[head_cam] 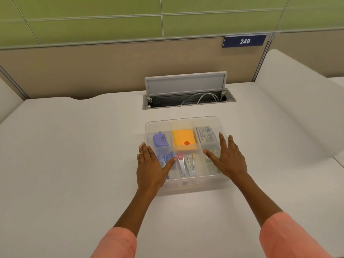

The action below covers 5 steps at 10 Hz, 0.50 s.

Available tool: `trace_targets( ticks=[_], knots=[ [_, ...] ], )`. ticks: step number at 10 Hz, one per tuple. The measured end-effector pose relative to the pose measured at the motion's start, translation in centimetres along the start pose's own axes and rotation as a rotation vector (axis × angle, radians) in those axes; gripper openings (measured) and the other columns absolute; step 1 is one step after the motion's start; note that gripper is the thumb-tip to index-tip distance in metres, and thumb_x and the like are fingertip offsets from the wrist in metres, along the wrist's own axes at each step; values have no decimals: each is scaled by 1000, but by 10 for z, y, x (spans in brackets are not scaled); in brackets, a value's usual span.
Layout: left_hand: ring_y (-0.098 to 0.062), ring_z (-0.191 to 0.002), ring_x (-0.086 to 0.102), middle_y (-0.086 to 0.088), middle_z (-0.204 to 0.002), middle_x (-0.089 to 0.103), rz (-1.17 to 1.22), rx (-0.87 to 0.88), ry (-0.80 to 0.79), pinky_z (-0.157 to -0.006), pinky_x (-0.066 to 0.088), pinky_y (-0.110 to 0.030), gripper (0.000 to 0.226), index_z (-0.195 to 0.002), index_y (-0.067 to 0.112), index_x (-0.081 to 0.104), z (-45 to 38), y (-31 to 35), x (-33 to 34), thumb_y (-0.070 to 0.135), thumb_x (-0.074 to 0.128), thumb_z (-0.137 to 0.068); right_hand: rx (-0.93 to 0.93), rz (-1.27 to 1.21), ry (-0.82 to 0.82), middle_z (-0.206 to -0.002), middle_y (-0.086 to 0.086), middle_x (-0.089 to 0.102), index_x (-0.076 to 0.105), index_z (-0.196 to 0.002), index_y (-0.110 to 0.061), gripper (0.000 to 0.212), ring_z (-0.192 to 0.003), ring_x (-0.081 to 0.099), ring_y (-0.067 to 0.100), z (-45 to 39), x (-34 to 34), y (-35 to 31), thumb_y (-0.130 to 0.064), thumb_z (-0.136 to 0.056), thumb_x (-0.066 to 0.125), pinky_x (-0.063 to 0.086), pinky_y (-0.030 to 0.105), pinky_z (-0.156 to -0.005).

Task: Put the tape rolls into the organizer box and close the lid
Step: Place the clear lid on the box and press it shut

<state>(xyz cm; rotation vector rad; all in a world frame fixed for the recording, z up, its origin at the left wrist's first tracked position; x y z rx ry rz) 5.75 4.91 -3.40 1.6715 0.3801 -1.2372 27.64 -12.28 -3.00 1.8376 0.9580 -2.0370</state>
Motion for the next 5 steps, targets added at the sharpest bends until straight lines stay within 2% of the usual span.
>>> trace_targets(
  ticks=[2,3,4,5],
  knots=[
    [-26,-145,0,-11,-157,0,-25,19,-26,-117,9,-40,106,-144,10,-4,2,5,-2,76,25,-66,17,-73,-41,-159,14,8,6,-147,-26,90,-143,20,36,-1,1,4,-71,-77,41,33,55,-108],
    [-28,-145,0,-14,-157,1,-68,30,-38,-117,6,-44,113,-144,10,-1,-1,7,-7,85,6,-60,0,-228,-56,-158,15,14,10,-147,-20,89,-144,17,33,0,-9,1,-63,-80,49,27,53,-113],
    [-31,-144,1,-17,-156,4,-94,63,-15,-116,1,-49,137,-144,12,5,-5,16,-22,91,-21,-35,-44,-476,133,-148,16,39,36,-139,-9,68,-138,34,27,0,-78,-10,-44,-86,58,29,39,-113],
    [-31,-144,-1,-17,-156,4,-50,74,26,-116,-1,-48,138,-144,12,5,-21,31,-41,91,-22,-34,-72,-778,322,-124,14,63,59,-120,-10,45,-110,58,21,5,-157,-12,-37,-84,64,43,32,-95]
  ],
)
Point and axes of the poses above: each hand's wrist, its own z-axis away from the middle knuckle, its own x-axis out of the palm, y = z × x, the point moved 10 cm from there along -z, towards the middle knuckle
